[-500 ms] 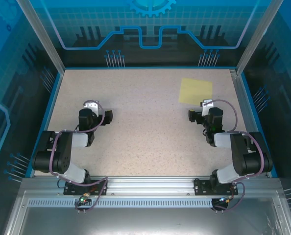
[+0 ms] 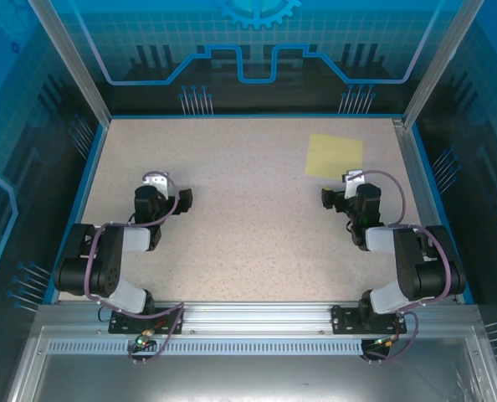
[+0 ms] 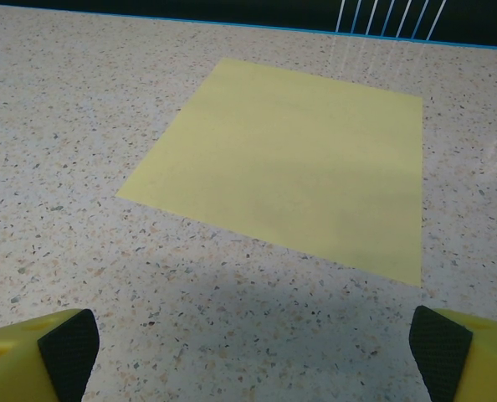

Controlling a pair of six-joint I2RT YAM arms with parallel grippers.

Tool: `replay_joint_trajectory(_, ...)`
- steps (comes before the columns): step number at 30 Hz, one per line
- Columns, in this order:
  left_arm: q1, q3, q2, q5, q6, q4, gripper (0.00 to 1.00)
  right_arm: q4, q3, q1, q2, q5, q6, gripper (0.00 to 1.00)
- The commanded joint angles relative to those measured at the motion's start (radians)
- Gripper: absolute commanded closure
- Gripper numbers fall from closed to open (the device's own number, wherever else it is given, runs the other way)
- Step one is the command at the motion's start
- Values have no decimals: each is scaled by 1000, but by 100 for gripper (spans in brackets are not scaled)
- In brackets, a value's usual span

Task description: Fold a paper plane with a square sheet of paper (pick it up from the middle)

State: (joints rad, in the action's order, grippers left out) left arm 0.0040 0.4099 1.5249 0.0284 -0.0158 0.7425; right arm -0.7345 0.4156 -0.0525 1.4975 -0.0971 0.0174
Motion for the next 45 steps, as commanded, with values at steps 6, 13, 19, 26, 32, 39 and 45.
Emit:
replay_joint_trajectory(6,-1,21,-43,14,7,-10,1,68,47,29,-33,75,4,1)
replay_joint_trajectory(13,-22,59,-265,102,-33,-246,1,315,107,40,-240,72,49,1)
replay_joint_trajectory(19,-48,218,-303,30,-167,-525,1,610,287,6,-244,86,122,1)
replay_joint_trajectory(26,-74,382,-225,-200,-322,-701,1,794,482,-4,-100,65,292,1)
replay_joint_trajectory(32,-124,459,-127,-359,-388,-727,1,957,663,-11,85,23,394,1)
replay_joint_trajectory(39,-182,522,-45,-449,-412,-733,1,1191,918,-6,324,-18,452,1)
replay_joint_trajectory(45,-197,537,-24,-467,-410,-744,1,1293,1096,-14,503,-57,441,1)
